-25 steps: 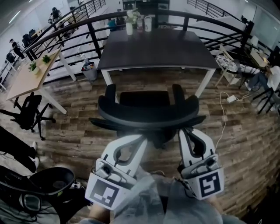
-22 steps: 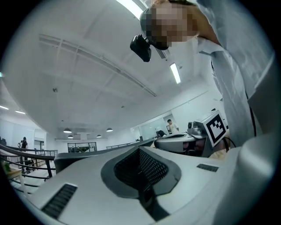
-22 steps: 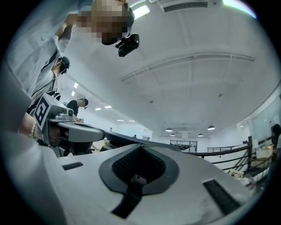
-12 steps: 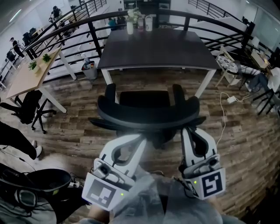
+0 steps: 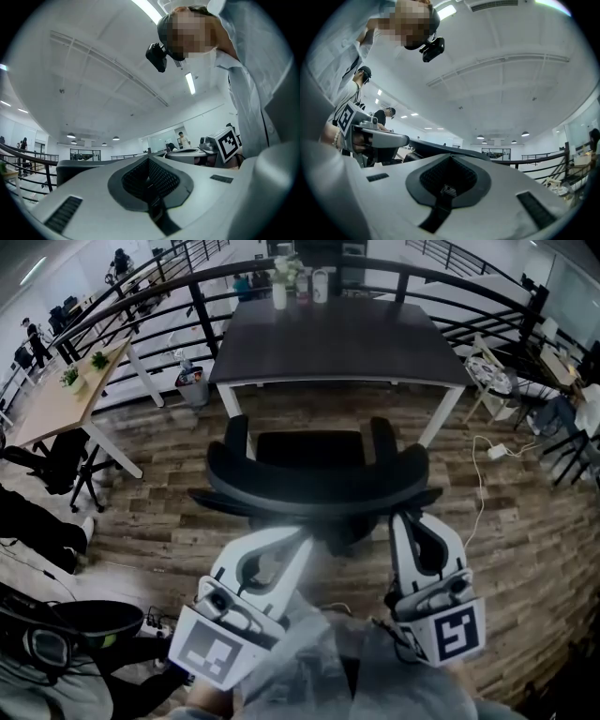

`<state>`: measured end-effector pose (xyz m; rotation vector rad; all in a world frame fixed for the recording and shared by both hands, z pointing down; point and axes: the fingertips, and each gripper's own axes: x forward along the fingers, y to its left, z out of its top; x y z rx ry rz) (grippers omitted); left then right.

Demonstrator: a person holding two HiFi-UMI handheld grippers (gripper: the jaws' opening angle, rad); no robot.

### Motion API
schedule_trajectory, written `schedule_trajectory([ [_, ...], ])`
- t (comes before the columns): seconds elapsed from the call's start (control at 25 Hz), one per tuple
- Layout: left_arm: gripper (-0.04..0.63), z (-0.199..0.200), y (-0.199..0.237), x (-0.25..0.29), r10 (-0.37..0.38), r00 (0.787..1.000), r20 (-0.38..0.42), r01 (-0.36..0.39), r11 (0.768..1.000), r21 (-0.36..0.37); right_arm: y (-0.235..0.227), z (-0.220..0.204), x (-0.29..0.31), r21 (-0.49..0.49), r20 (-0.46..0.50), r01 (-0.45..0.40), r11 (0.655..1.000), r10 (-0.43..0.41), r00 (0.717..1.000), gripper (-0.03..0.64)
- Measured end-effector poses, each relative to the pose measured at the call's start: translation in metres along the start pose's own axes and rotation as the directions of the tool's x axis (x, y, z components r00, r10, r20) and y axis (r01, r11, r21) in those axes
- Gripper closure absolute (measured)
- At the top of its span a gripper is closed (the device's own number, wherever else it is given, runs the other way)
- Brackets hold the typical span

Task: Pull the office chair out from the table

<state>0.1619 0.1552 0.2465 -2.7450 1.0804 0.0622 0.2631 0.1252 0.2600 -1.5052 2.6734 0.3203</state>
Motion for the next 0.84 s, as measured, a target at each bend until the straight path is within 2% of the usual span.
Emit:
schedule_trajectory([
  [0.84,0.597,-0.005,0.009,0.001,-0.008,1.000,-0.020,0.008,1.000,-0.003,0.007,-0.006,0.014,0.009,-0.022,-0.015,1.000,0.015,1.000,0.614],
])
